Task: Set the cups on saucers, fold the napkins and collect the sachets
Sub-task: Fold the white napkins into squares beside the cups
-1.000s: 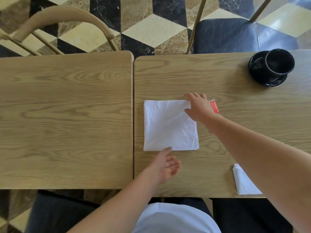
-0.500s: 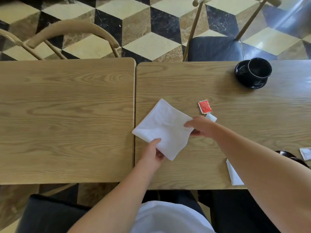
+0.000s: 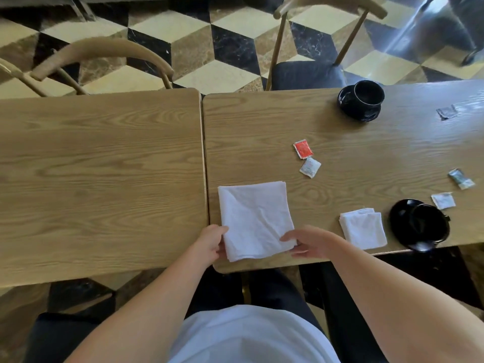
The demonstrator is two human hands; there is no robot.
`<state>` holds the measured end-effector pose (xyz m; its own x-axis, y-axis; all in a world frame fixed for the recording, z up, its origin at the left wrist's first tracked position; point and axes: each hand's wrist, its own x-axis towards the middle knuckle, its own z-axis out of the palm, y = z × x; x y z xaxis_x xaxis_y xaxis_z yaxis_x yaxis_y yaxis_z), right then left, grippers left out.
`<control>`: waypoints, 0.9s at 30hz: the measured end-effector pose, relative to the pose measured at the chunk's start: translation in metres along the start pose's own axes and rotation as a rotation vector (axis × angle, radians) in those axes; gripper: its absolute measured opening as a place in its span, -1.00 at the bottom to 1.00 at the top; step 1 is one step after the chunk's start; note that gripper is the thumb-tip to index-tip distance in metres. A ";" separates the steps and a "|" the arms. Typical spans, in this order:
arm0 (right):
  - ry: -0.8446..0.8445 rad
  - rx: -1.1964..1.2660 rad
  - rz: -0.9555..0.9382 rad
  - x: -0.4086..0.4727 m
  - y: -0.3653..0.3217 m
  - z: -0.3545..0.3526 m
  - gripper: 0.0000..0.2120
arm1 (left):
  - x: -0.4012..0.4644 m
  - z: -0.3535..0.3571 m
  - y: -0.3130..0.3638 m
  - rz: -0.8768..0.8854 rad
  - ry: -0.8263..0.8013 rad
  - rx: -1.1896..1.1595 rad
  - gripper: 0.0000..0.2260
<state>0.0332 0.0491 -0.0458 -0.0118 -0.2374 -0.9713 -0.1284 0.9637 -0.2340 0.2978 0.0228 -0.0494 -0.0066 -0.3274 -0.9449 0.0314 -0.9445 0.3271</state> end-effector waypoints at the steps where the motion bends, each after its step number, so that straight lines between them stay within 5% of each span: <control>1: 0.028 0.038 -0.034 0.004 0.002 0.003 -0.69 | 0.002 0.000 -0.002 0.016 0.012 0.004 -0.83; 7: 0.211 0.014 -0.155 0.035 -0.015 0.014 -0.73 | 0.017 -0.003 -0.001 0.082 0.067 0.051 -0.82; 14: 0.177 0.115 -0.035 0.030 -0.031 0.001 -0.96 | 0.022 0.001 0.002 0.049 0.212 0.162 -0.92; 18: 0.123 0.467 0.071 0.028 -0.050 -0.010 -0.74 | 0.027 0.001 0.026 -0.125 0.189 -0.330 -0.84; 21: 0.040 0.557 0.057 0.025 -0.064 -0.017 -0.78 | 0.029 -0.003 0.041 -0.118 0.224 -0.547 -0.83; 23: 0.012 0.542 0.020 0.024 -0.067 -0.017 -0.82 | 0.025 -0.002 0.048 -0.107 0.239 -0.454 -0.84; 27: 0.083 0.283 -0.041 0.026 -0.071 -0.015 -0.90 | 0.033 0.002 0.048 0.177 0.385 0.171 -0.81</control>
<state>0.0276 -0.0275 -0.0537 -0.0947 -0.2746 -0.9569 0.1514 0.9461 -0.2864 0.2971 -0.0333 -0.0645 0.3569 -0.4805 -0.8011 -0.1671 -0.8766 0.4513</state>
